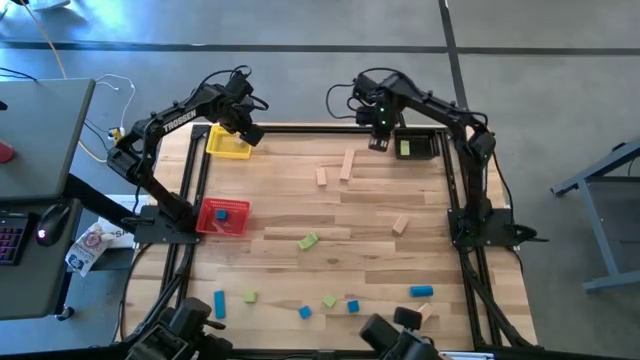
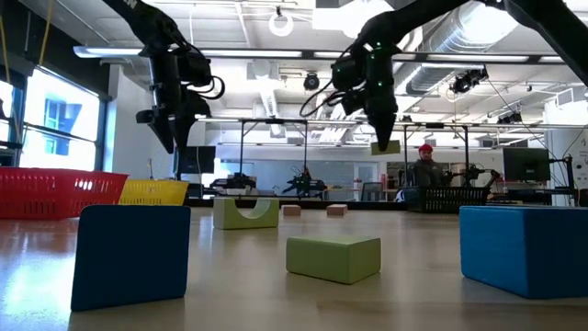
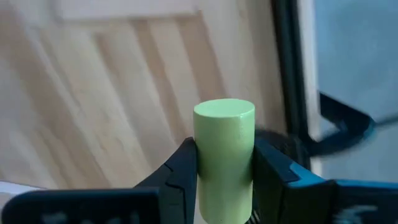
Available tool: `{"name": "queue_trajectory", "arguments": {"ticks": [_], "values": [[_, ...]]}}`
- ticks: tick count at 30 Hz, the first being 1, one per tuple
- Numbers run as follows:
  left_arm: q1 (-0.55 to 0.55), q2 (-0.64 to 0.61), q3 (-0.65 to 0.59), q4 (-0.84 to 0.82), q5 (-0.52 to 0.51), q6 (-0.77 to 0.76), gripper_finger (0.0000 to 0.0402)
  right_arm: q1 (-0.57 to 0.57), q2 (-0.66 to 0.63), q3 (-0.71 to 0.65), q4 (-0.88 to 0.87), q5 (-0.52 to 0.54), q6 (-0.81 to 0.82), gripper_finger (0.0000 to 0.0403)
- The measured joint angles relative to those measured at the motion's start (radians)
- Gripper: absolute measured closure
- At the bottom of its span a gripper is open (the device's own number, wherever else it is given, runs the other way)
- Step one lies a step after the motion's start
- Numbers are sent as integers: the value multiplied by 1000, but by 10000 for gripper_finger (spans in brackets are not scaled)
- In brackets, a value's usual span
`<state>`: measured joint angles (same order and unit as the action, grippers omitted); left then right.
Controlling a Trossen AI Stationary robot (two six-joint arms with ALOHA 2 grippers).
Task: Sort & place blocks by color
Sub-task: Put the green block into the black bin
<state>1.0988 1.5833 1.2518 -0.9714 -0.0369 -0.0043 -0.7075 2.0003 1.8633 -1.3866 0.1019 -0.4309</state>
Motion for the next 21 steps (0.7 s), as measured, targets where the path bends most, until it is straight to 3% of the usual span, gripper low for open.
{"name": "queue_trajectory", "arguments": {"ticks": [11, 16, 21], "values": [[0, 0, 0, -1, 0, 8, 218, -43, 0, 0, -99, 140, 128, 315], [0, 0, 0, -1, 0, 8, 218, -52, -15, -2, -119, 151, 167, 315], [0, 0, 0, -5, 0, 9, 218, -52, -129, -154, -58, 184, 179, 315]]}}
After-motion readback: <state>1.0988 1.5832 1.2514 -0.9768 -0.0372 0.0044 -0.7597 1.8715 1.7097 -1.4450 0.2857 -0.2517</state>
